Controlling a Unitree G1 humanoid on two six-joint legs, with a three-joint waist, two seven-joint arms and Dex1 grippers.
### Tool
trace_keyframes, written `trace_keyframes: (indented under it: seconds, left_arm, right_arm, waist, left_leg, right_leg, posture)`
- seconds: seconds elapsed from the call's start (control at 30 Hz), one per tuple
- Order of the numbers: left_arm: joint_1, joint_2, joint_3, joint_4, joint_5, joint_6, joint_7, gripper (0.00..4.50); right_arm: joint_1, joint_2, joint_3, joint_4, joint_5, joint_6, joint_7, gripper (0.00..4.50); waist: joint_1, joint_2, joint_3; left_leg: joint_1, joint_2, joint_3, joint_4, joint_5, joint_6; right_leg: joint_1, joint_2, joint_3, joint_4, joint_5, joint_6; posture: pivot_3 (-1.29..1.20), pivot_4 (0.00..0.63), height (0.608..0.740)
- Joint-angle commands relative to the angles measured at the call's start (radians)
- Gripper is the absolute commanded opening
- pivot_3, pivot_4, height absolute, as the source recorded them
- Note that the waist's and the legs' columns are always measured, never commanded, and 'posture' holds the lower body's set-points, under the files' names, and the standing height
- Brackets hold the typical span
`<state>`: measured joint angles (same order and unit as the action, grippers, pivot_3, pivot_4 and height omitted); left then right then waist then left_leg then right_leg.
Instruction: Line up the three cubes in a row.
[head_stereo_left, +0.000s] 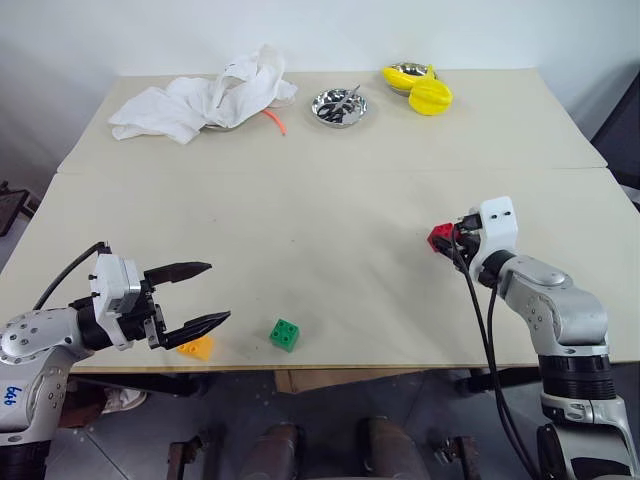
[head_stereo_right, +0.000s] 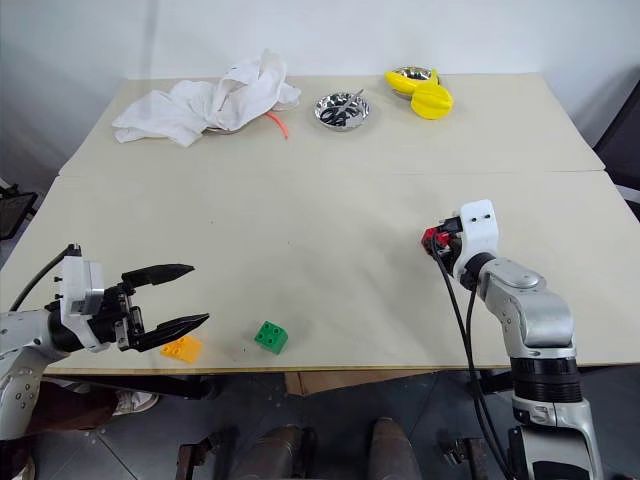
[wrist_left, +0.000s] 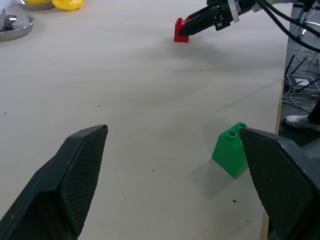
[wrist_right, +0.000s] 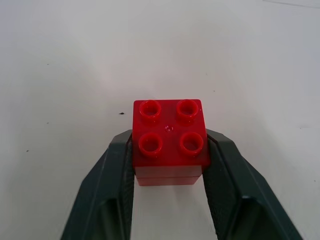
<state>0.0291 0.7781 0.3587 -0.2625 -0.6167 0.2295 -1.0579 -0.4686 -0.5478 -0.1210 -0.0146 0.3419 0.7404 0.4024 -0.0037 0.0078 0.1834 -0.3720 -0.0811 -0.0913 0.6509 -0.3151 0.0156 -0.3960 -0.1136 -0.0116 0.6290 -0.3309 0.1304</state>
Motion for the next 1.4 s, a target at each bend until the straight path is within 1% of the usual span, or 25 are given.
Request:
trace_keyframes:
  seconds: [0.03,0.1,0.13,0.17,0.23,0.3,0.33,0.4,0.47,0.53,0.57,0.67,0.77,0.83,1.0,1.17,1.23,1.27,1.4]
  left_arm:
    - [0.008,-0.009,0.021,-0.028,-0.012,-0.006,0.010,4.50]
    - [0.007,-0.014,0.023,-0.023,-0.011,-0.013,0.008,4.50]
    - [0.006,-0.015,0.024,-0.016,-0.010,-0.016,0.005,4.50]
    - [0.002,-0.016,0.023,-0.010,-0.008,-0.017,0.003,4.50]
    - [-0.003,-0.010,0.022,0.013,-0.002,-0.022,-0.008,4.50]
    - [-0.007,-0.007,0.025,0.030,0.007,-0.027,-0.010,4.50]
    - [-0.006,-0.009,0.028,0.032,0.009,-0.028,-0.004,4.50]
    - [-0.004,-0.013,0.031,0.032,0.009,-0.026,0.005,4.50]
    - [0.002,-0.017,0.030,0.026,0.010,-0.028,0.009,4.50]
    - [0.005,-0.020,0.034,0.020,0.010,-0.025,0.019,4.50]
    - [0.009,-0.022,0.038,0.016,0.007,-0.021,0.026,4.50]
    - [0.029,-0.022,0.048,0.003,0.005,-0.020,0.032,4.50]
    - [0.040,-0.023,0.054,-0.010,0.003,-0.020,0.043,4.50]
    - [0.045,-0.024,0.057,-0.019,-0.001,-0.017,0.052,4.50]
    - [0.057,-0.023,0.061,-0.032,-0.006,-0.015,0.058,4.50]
    - [0.053,-0.018,0.064,-0.030,-0.006,-0.016,0.059,4.50]
    - [0.052,-0.016,0.064,-0.028,-0.006,-0.016,0.059,4.50]
    - [0.051,-0.016,0.063,-0.027,-0.005,-0.016,0.059,4.50]
    - [0.056,-0.014,0.069,-0.027,-0.007,-0.013,0.059,4.50]
  right_arm:
    - [-0.048,-0.062,0.017,0.018,0.019,-0.097,0.177,1.47]
    - [-0.068,-0.127,0.058,0.045,0.061,-0.202,0.449,1.47]
    - [-0.088,-0.152,0.077,0.084,0.071,-0.284,0.589,1.47]
    - [-0.104,-0.167,0.090,0.119,0.076,-0.345,0.682,1.47]
    - [-0.173,-0.155,0.115,0.276,0.077,-0.552,0.921,1.47]
    - [-0.258,-0.131,0.170,0.459,0.014,-0.731,1.058,1.47]
    - [-0.293,-0.125,0.201,0.532,-0.014,-0.778,1.123,1.47]
    - [-0.364,-0.107,0.250,0.661,-0.048,-0.820,1.189,1.47]
    - [-0.418,-0.083,0.287,0.765,-0.058,-0.859,1.209,1.47]
    - [-0.466,-0.066,0.346,0.868,-0.094,-0.948,1.212,1.47]
    - [-0.491,-0.049,0.350,0.919,-0.117,-0.982,1.212,1.47]
    - [-0.563,0.004,0.342,1.040,-0.162,-0.996,1.201,1.47]
    - [-0.585,0.027,0.357,1.092,-0.192,-1.046,1.210,1.47]
    - [-0.592,0.041,0.349,1.110,-0.192,-1.079,1.212,1.47]
    - [-0.603,0.049,0.384,1.131,-0.187,-1.141,1.212,1.47]
    - [-0.628,0.056,0.372,1.173,-0.222,-1.132,1.212,1.47]
    - [-0.631,0.054,0.371,1.174,-0.220,-1.112,1.212,2.21]
    - [-0.633,0.056,0.356,1.174,-0.220,-1.122,1.211,2.42]
    - [-0.633,0.042,0.334,1.146,-0.180,-1.096,1.212,3.79]
  waist:
    - [0.000,0.000,0.000]
    - [0.000,0.000,0.000]
    - [-0.001,0.000,0.000]
    - [-0.002,0.000,0.000]
    - [-0.005,-0.001,0.000]
    - [-0.013,-0.001,0.000]
    - [-0.016,-0.001,0.000]
    - [-0.023,-0.001,0.001]
    - [-0.025,-0.001,0.001]
    - [-0.026,-0.001,0.001]
    - [-0.026,-0.001,0.001]
    - [-0.028,-0.001,0.000]
    - [-0.028,-0.001,0.000]
    - [-0.026,-0.001,0.000]
    - [-0.026,-0.001,0.000]
    - [-0.027,-0.001,0.000]
    - [-0.027,-0.001,0.000]
    - [-0.027,-0.001,0.000]
    - [-0.027,-0.001,0.000]
  left_leg:
    - [0.000,0.000,0.000,0.000,0.000,0.000]
    - [0.000,0.000,0.000,0.000,0.000,0.000]
    - [0.000,0.000,0.001,0.000,0.000,0.000]
    - [0.000,0.001,0.001,0.000,0.000,0.000]
    - [0.000,0.002,0.001,0.000,0.000,0.000]
    - [0.001,0.002,0.002,0.000,0.000,0.000]
    - [0.002,0.002,0.002,0.001,0.000,0.000]
    - [0.002,0.002,0.001,0.001,0.000,0.000]
    - [0.001,0.002,0.001,0.000,0.000,0.000]
    - [0.001,0.002,0.001,0.000,0.000,0.000]
    - [0.001,0.002,0.001,0.000,0.000,0.000]
    - [0.001,0.002,0.001,0.000,0.000,0.000]
    - [0.001,0.002,0.001,0.001,0.000,-0.001]
    - [0.001,0.002,0.001,0.001,0.000,-0.001]
    - [0.000,0.002,0.001,0.001,-0.001,-0.001]
    - [0.000,0.002,0.001,0.001,-0.001,-0.001]
    - [0.000,0.002,0.001,0.001,-0.001,-0.001]
    - [0.000,0.002,0.001,0.001,-0.001,-0.001]
    - [0.000,0.002,0.001,0.001,-0.001,-0.001]
  right_leg:
    - [0.000,0.000,0.000,0.000,0.000,0.000]
    - [0.000,0.000,0.000,0.000,0.000,0.000]
    - [0.000,0.000,0.000,-0.001,0.000,0.000]
    - [0.000,0.001,0.000,-0.001,0.000,0.000]
    - [0.001,0.001,0.000,-0.001,0.000,0.000]
    - [0.002,0.002,-0.001,-0.002,0.000,0.000]
    - [0.002,0.002,-0.001,-0.001,0.000,0.000]
    - [0.002,0.001,-0.001,-0.001,0.000,0.000]
    - [0.002,0.001,-0.001,-0.001,0.000,0.000]
    - [0.001,0.001,-0.001,-0.001,0.000,0.000]
    - [0.001,0.001,-0.001,-0.001,0.000,0.000]
    - [0.001,0.001,-0.001,-0.001,0.000,0.000]
    - [0.000,0.001,-0.001,-0.001,0.000,0.000]
    - [0.000,0.001,-0.001,-0.001,0.000,0.000]
    - [0.001,0.001,-0.001,-0.001,0.000,0.000]
    - [0.000,0.001,-0.001,0.000,0.000,0.000]
    - [0.000,0.001,-0.001,0.000,0.000,0.000]
    - [0.000,0.001,-0.001,0.000,0.000,0.000]
    - [0.000,0.001,-0.001,0.000,0.000,0.000]
  posture:
    - [0.00,0.150,0.740]
    - [0.00,0.150,0.740]
    - [0.00,0.150,0.740]
    - [0.00,0.150,0.740]
    - [0.00,0.150,0.740]
    - [0.00,0.150,0.740]
    - [0.00,0.150,0.740]
    - [0.00,0.150,0.740]
    - [0.00,0.150,0.740]
    - [0.00,0.150,0.740]
    - [0.00,0.150,0.740]
    - [0.00,0.150,0.740]
    - [0.00,0.150,0.740]
    - [0.00,0.150,0.740]
    - [0.00,0.150,0.740]
    - [0.00,0.150,0.740]
    - [0.00,0.150,0.740]
    - [0.00,0.150,0.740]
    - [0.00,0.150,0.740]
